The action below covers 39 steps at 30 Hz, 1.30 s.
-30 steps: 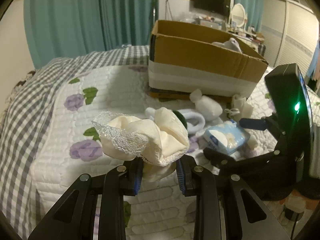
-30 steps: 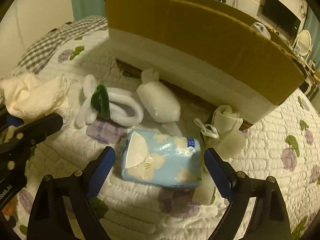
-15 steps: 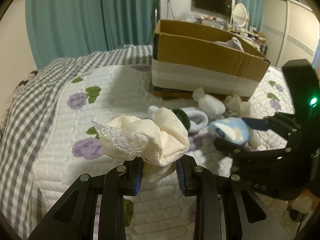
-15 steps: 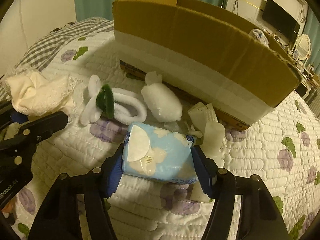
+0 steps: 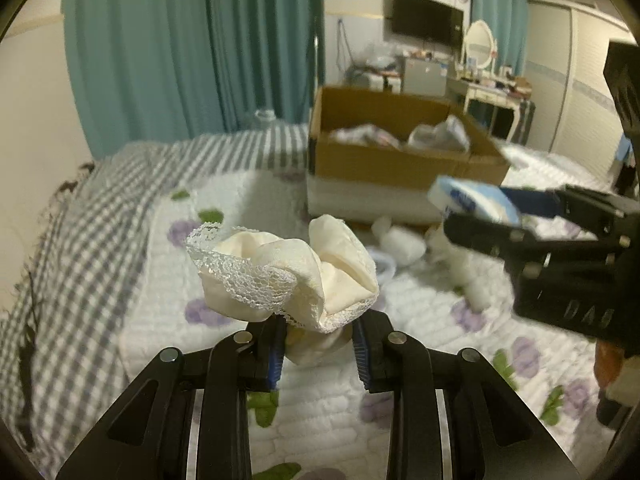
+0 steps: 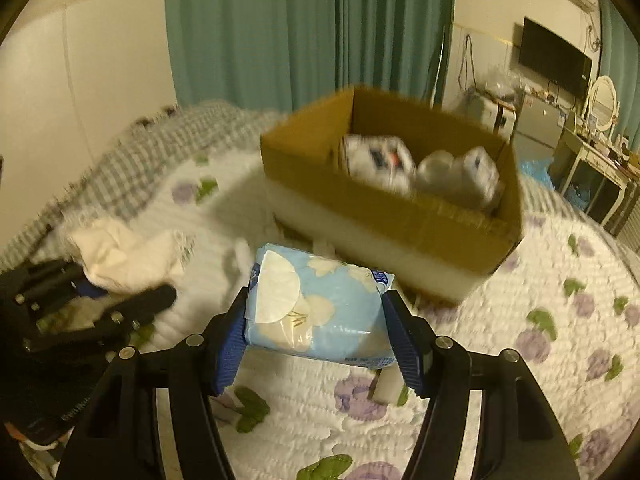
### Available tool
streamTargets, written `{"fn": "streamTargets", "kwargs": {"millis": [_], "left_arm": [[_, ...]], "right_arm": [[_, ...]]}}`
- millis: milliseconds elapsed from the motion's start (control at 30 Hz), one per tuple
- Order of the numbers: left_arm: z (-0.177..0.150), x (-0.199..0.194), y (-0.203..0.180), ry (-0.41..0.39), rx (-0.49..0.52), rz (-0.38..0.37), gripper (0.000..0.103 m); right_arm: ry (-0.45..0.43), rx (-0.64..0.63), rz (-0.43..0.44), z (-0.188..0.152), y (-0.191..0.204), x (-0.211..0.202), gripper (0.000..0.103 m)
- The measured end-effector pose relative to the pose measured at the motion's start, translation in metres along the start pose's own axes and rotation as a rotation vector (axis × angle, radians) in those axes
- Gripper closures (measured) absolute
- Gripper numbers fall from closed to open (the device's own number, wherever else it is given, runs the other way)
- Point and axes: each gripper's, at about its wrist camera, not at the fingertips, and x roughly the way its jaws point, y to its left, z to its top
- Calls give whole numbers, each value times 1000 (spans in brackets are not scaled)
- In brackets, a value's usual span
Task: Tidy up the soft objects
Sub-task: 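Carry the scrunchie and tissue pack over the box and release both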
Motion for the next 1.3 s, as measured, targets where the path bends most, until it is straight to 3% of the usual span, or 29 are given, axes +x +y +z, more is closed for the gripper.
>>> {"fn": "streamTargets", "kwargs": {"millis": [267,433,667,767,933,967,1000,1067,1133,1300], "left_arm": [[73,-33,-19,-125,24,-24,75],[121,-23,-32,-180,37,-45,75],[163,51,-48,-132,64,-48,75],[164,85,-52,-115,75,-43,75],[158,121,-59,-107,97,-1,71],[157,127,-59,-98,92,0,67],[156,132,-57,-92,78,-6,52],[153,134,-52,-108,48,2,33],[153,133,-50,-127,28,24,32],[159,105,-45,-160,19,59,32]], "right_arm": [[-160,-3,5,68,-28,-68,39],[-204,12,-14,115,-58,-76,39],[-180,43,-34,150,-101,-31,39],[-148,39,-58,149,-117,2,39],[-96,109,-20,143,-144,53,39],[-93,109,-22,143,-146,59,38],[-92,109,-21,143,-148,67,37],[-95,114,-35,141,-153,74,29],[-92,133,-51,140,-156,77,20],[-120,149,-85,145,-160,58,16]]}}
